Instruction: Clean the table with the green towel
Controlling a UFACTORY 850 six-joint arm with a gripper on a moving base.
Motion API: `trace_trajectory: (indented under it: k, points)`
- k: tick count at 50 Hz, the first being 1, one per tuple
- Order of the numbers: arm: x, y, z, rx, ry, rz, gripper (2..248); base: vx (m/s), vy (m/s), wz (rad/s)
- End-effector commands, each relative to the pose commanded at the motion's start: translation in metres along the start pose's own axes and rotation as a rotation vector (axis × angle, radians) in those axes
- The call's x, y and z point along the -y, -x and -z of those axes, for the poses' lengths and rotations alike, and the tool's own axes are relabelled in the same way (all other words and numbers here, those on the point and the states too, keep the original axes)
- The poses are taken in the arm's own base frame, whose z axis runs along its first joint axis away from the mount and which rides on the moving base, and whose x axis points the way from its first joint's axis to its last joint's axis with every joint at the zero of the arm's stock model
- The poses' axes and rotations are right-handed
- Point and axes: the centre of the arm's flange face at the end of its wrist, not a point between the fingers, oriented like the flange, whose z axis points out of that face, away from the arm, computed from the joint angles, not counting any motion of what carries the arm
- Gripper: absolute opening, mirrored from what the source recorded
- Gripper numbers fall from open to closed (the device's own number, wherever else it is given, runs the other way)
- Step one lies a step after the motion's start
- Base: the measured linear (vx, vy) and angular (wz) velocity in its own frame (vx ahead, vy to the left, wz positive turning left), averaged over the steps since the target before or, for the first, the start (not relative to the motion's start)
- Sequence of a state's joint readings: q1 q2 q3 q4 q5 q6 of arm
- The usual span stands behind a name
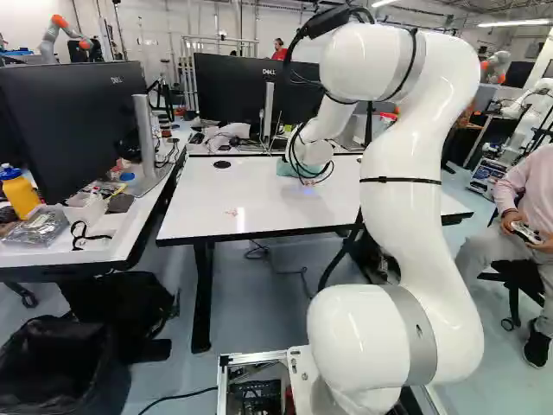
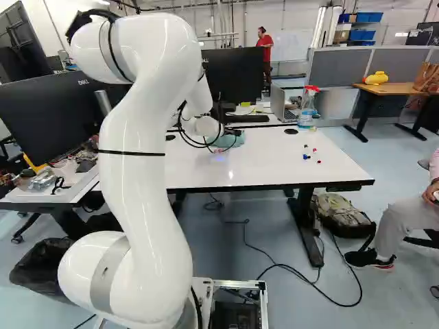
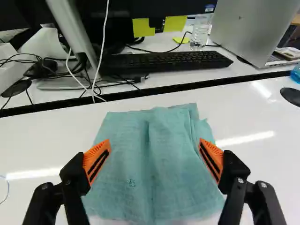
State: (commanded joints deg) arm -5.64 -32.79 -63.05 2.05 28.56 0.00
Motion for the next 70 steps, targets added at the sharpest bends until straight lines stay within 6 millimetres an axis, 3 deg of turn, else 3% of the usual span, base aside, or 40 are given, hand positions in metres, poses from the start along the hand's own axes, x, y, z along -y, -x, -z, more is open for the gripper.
trace_trajectory:
  k: [26,27,31,32,36,37,41,42,47,48,52,53,57,58,70]
  points:
    - [-0.0005,0.0079,0.0004,0.088,0.007,-0.014,247,0.000,0.000,0.000]
    - [-0.0005,0.0079,0.0004,0.088,0.007,-0.014,228,0.000,0.000,0.000]
    - [-0.0005,0.0079,0.0004,0.088,0.007,-0.014,228,0.000,0.000,0.000]
    - [-0.0005,0.0079,0.0004,0.088,0.007,-0.014,193,0.000,0.000,0.000]
    - [-0.0005,0.0079,0.0004,0.088,0.007,-0.014,193,0.000,0.000,0.000]
    - [-0.0005,0.0079,0.0004,0.088,0.007,-0.014,160,0.000,0.000,0.000]
    - [-0.0005,0.0079,0.0004,0.088,0.007,-0.014,160,0.000,0.000,0.000]
    - [-0.0005,0.0079,0.0004,0.088,0.007,-0.014,129,0.000,0.000,0.000]
    - [-0.0005,0.0079,0.0004,0.088,0.007,-0.014,129,0.000,0.000,0.000]
    - [-0.0005,0.0079,0.0004,0.088,0.007,-0.014,96,0.000,0.000,0.000]
    - [-0.0005,0.0079,0.0004,0.088,0.007,-0.014,96,0.000,0.000,0.000]
    - [-0.0005,0.0079,0.0004,0.088,0.007,-0.014,64,0.000,0.000,0.000]
    - [-0.0005,0.0079,0.0004,0.088,0.007,-0.014,64,0.000,0.000,0.000]
    - [-0.0005,0.0079,0.0004,0.088,0.007,-0.014,51,0.000,0.000,0.000]
    - [-0.0004,0.0026,0.0050,0.078,0.006,-0.014,51,0.000,0.000,0.000]
